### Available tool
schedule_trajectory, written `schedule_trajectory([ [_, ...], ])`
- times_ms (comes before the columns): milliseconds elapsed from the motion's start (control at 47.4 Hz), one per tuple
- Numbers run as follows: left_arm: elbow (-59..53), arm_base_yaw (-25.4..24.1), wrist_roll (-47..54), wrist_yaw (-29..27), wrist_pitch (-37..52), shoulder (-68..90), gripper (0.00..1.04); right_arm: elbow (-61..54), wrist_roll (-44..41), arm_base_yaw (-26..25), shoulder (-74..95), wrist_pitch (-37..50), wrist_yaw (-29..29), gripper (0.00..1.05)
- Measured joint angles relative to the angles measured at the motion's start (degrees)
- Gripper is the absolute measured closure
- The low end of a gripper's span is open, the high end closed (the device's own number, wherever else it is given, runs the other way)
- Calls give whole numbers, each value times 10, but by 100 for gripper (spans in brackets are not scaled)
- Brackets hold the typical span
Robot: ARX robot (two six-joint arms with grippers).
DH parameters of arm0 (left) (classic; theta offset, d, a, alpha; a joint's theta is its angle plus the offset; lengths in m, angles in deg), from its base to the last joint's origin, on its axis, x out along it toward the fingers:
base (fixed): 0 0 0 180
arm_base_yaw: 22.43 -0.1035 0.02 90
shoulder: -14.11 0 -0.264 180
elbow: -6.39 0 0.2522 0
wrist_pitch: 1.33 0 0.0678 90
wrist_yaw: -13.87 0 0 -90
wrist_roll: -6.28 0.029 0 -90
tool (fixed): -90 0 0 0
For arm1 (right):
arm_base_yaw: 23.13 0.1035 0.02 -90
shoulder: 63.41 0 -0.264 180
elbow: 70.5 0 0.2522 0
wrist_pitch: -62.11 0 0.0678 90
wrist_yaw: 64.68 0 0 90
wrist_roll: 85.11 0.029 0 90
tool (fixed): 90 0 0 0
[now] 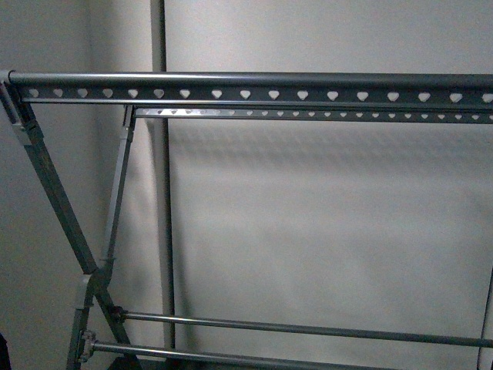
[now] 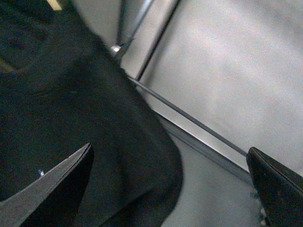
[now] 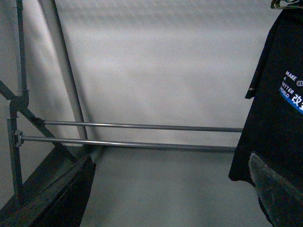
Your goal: Hang clothes on hanger
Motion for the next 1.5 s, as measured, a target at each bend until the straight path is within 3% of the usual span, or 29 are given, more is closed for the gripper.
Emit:
schedule_trajectory([
  [443,182,-41,-127,-82,-4,225,7,0,0,0,0,0,0,7],
  [781,222,-30,-126,-69,-54,256,56,0,0,0,0,0,0,7],
  [887,182,-17,-96,-16,-78,222,80,0,0,0,0,0,0,7],
  [1055,123,-14,-65,51,-110,174,100,0,0,0,0,0,0,7],
  [1245,74,13,65,218,-166,110,100,0,0,0,0,0,0,7],
  [1351,90,41,211,305,-238,122,100,0,0,0,0,0,0,7],
  [1499,164,77,414,355,-296,176,101,0,0,0,0,0,0,7],
])
